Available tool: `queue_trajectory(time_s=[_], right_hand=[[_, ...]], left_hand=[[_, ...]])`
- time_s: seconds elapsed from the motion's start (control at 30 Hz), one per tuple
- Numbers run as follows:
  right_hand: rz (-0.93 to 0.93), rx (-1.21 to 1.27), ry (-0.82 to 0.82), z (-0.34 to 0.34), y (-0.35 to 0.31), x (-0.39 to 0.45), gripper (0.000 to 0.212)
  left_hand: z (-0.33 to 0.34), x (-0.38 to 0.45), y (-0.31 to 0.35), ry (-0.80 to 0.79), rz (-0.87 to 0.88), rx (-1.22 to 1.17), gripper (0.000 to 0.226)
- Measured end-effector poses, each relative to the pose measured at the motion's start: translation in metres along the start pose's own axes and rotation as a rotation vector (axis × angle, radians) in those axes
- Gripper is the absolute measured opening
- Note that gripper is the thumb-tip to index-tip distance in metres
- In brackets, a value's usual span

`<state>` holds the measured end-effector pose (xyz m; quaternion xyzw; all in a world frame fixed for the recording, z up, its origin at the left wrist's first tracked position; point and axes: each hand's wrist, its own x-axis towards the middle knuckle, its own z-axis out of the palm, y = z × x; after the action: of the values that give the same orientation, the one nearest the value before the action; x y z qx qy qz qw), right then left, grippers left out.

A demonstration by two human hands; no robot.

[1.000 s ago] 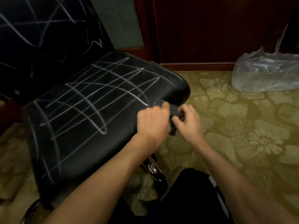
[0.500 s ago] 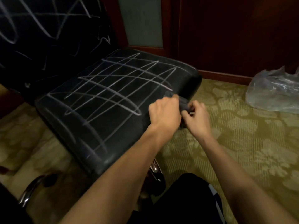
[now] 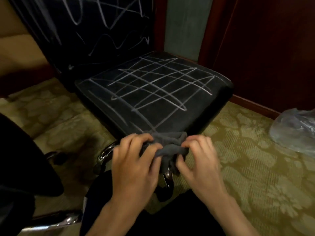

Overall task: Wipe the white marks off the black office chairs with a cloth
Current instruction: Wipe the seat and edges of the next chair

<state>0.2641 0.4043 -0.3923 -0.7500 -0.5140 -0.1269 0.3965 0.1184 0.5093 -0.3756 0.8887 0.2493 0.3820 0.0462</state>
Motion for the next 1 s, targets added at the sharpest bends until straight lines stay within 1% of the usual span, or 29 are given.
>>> queue_trajectory(time_s=[0.07,0.13,0.17,0.23,0.3,0.37,0.43,0.5,0.53,0.67,0.77,0.83,0.93,1.0], right_hand=[[-0.025,0.015,-0.052,0.008,-0.013,-0.008,0.018],[-0.037,0.006,-0.099,0.021,-0.019,-0.017,0.018],[-0.040,0.004,-0.115,0.027,-0.020,-0.020,0.018],[-0.035,0.005,-0.112,0.035,-0.018,-0.022,0.018],[-0.036,0.000,-0.111,0.035,-0.014,-0.015,0.017],[-0.060,-0.056,-0.123,0.034,-0.009,0.003,0.019],[-0.063,-0.115,-0.141,0.035,-0.008,0.030,0.024],[-0.059,-0.143,-0.190,0.036,-0.008,0.053,0.026],[-0.073,-0.158,-0.219,0.036,-0.007,0.058,0.027],[-0.137,-0.183,-0.293,0.024,-0.004,0.040,0.023],[-0.155,-0.140,-0.299,0.021,0.000,0.023,0.017],[-0.120,-0.125,-0.297,0.024,0.005,0.026,0.019],[-0.051,-0.148,-0.248,0.030,0.004,0.050,0.027],[-0.056,-0.186,-0.243,0.040,-0.003,0.073,0.029]], left_hand=[[-0.006,-0.015,-0.012,0.018,-0.040,0.031,0.019],[-0.003,-0.030,-0.022,-0.008,-0.097,0.056,0.015],[0.001,-0.036,-0.027,-0.020,-0.121,0.039,0.015],[0.008,-0.040,-0.032,-0.016,-0.144,-0.029,0.022],[0.014,-0.034,-0.029,-0.008,-0.155,-0.078,0.023],[0.018,-0.016,-0.024,-0.007,-0.181,-0.110,0.013],[0.021,0.005,-0.023,-0.007,-0.244,-0.127,0.007],[0.021,0.021,-0.026,-0.027,-0.326,-0.123,0.008],[0.021,0.024,-0.028,-0.037,-0.336,-0.125,0.008],[0.021,-0.003,-0.028,-0.058,-0.246,-0.194,0.013],[0.024,-0.021,-0.026,-0.036,-0.250,-0.260,0.016],[0.029,-0.012,-0.027,-0.014,-0.238,-0.273,0.019],[0.038,0.018,-0.035,0.001,-0.204,-0.276,0.015],[0.045,0.036,-0.049,0.027,-0.252,-0.274,0.013]])
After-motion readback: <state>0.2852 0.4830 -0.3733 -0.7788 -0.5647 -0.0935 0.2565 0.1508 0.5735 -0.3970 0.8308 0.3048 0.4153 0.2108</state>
